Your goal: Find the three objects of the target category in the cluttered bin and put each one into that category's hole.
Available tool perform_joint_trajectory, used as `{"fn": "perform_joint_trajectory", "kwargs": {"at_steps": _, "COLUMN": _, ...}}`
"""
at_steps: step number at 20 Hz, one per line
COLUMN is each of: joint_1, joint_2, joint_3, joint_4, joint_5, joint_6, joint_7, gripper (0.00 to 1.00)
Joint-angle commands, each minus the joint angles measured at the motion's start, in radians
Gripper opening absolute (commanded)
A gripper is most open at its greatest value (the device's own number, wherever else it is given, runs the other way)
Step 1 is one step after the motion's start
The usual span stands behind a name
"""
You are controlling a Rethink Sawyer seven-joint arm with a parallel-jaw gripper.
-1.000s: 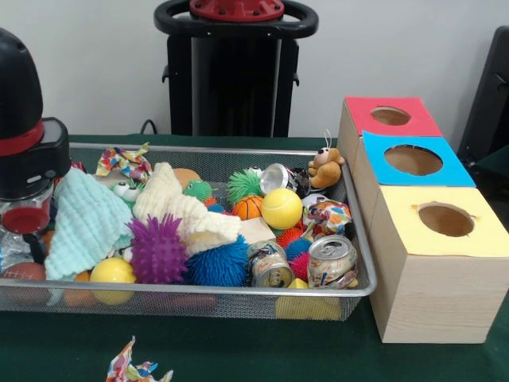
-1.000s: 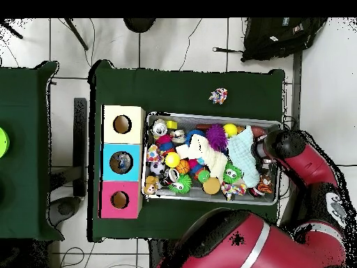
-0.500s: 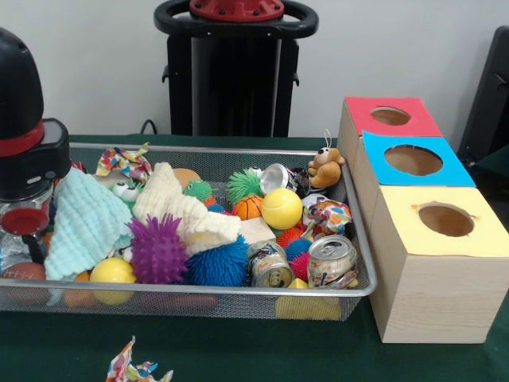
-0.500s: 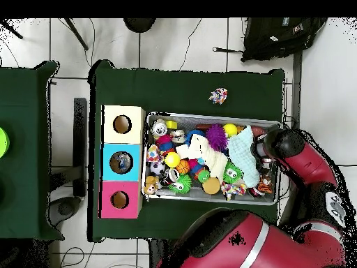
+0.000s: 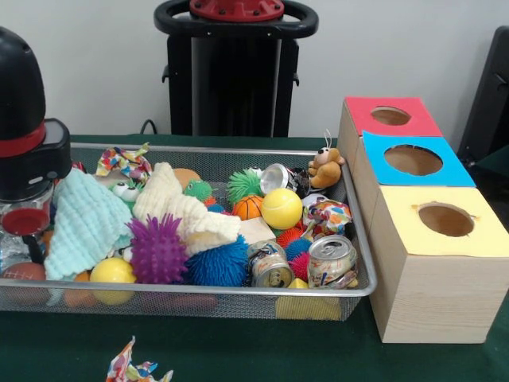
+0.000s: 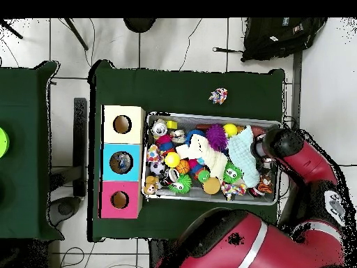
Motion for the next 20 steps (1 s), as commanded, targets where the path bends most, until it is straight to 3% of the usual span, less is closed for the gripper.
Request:
{"fn": "perform_joint_trajectory", "kwargs": {"at_steps": 1, "joint_1": 0.000, "joint_2": 0.000, "joint_3": 0.006, "joint_4": -0.062, "joint_5": -0.083, "joint_6": -0.161, "joint_7": 0.044, "gripper": 1.00}}
{"fn": "perform_joint_trajectory", "kwargs": {"at_steps": 10, "joint_1": 0.083, "joint_2": -0.001, "joint_3": -0.127, "joint_4": -0.045, "joint_5": -0.130, "joint_6": -0.262, "joint_7": 0.159, "gripper": 1.00}}
{"fn": "perform_joint_trajectory", "kwargs": {"at_steps": 20, "joint_1": 0.152, "joint_2": 0.067, "joint_3": -0.251, "joint_4": -0.043, "joint_5": -0.084, "joint_6": -0.397, "joint_7": 0.232, "gripper": 1.00}}
